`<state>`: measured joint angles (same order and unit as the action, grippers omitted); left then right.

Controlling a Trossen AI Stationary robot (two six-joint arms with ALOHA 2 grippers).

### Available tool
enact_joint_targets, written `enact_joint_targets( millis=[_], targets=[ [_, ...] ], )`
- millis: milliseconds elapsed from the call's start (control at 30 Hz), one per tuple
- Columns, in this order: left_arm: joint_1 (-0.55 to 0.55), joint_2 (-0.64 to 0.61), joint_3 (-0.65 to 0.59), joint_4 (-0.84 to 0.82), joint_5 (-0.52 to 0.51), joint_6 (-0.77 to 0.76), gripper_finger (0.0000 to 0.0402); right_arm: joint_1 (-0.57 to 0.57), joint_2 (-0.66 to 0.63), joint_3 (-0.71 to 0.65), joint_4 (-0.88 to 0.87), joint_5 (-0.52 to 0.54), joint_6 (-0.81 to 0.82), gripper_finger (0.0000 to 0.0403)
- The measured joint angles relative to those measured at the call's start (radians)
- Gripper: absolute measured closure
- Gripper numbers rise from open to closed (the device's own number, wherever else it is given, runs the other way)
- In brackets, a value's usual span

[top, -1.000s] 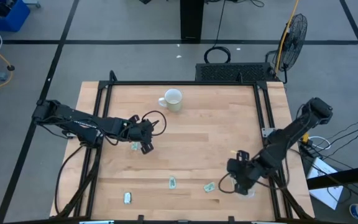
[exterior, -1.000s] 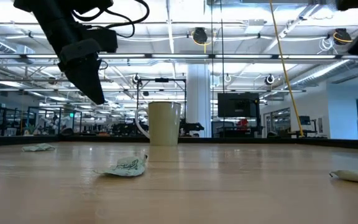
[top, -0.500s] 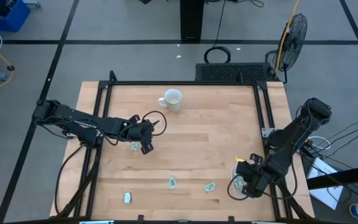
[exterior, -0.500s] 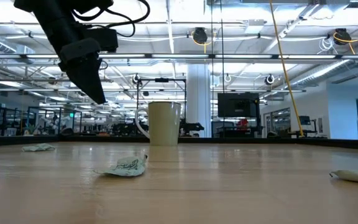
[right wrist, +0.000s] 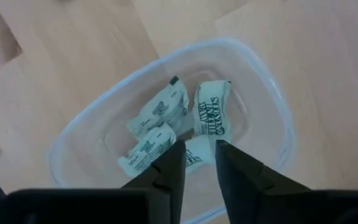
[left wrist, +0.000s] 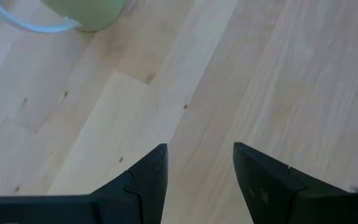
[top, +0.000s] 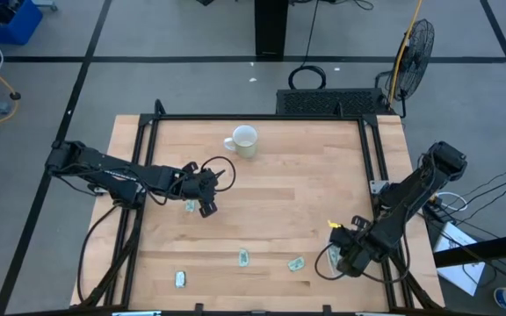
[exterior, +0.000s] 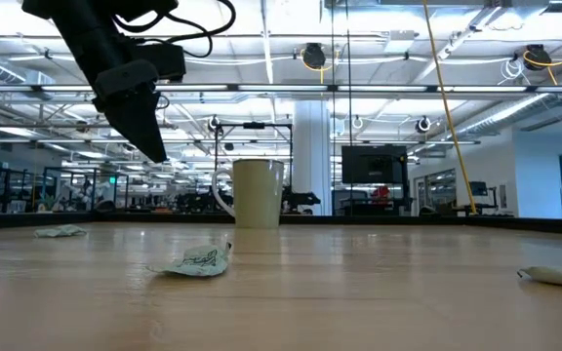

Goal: Pick and place Stevia / Truvia into bins
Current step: Put the stevia packet into the transparent bin

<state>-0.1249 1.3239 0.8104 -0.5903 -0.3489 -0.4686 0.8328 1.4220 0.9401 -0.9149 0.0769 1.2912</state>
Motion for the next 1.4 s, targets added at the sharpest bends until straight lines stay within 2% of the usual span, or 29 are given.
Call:
enact_joint_targets(
  millis=[133,300,433,500,567,700,833,1167,1400],
  targets=[
    [0.0,0.0,0.0,0.002,0.0,0.0,0.0213,-0.006,-0.012,0.0,0.022,0.0,-0.029,0.0305],
    [-0.001,0.0,0.0,-0.008,0.014,-0.014,0.0213,-0.035,-0.054,0.0,0.055,0.0,-0.024,0.0307],
    [-0.003,0.0,0.0,-0.035,0.085,-0.084,0.0213,-0.065,-0.097,0.0,0.115,0.003,-0.071,0.0315],
    [-0.009,0.0,0.0,-0.074,0.106,-0.125,0.0213,-0.077,-0.117,0.0,0.148,0.055,-0.136,0.0318],
    [-0.018,0.0,0.0,-0.14,0.108,-0.185,0.0213,-0.088,-0.13,0.0,0.182,0.15,-0.228,0.0322],
    [-0.044,0.0,0.0,-0.303,0.079,-0.356,0.0213,-0.107,-0.146,0.0,0.241,0.315,-0.43,0.0324],
    [-0.078,0.0,-0.01,-0.404,0.043,-0.511,0.0213,-0.133,-0.157,0.0,0.259,0.342,-0.576,0.0324],
    [-0.125,0.0,-0.192,-0.268,0.062,-0.689,0.0213,-0.153,-0.157,0.0,0.26,0.339,-0.616,0.0324],
    [-0.106,0.0,-0.246,-0.242,0.06,-0.7,0.0213,-0.153,-0.156,0.0,0.26,0.342,-0.631,0.0324]
  ],
)
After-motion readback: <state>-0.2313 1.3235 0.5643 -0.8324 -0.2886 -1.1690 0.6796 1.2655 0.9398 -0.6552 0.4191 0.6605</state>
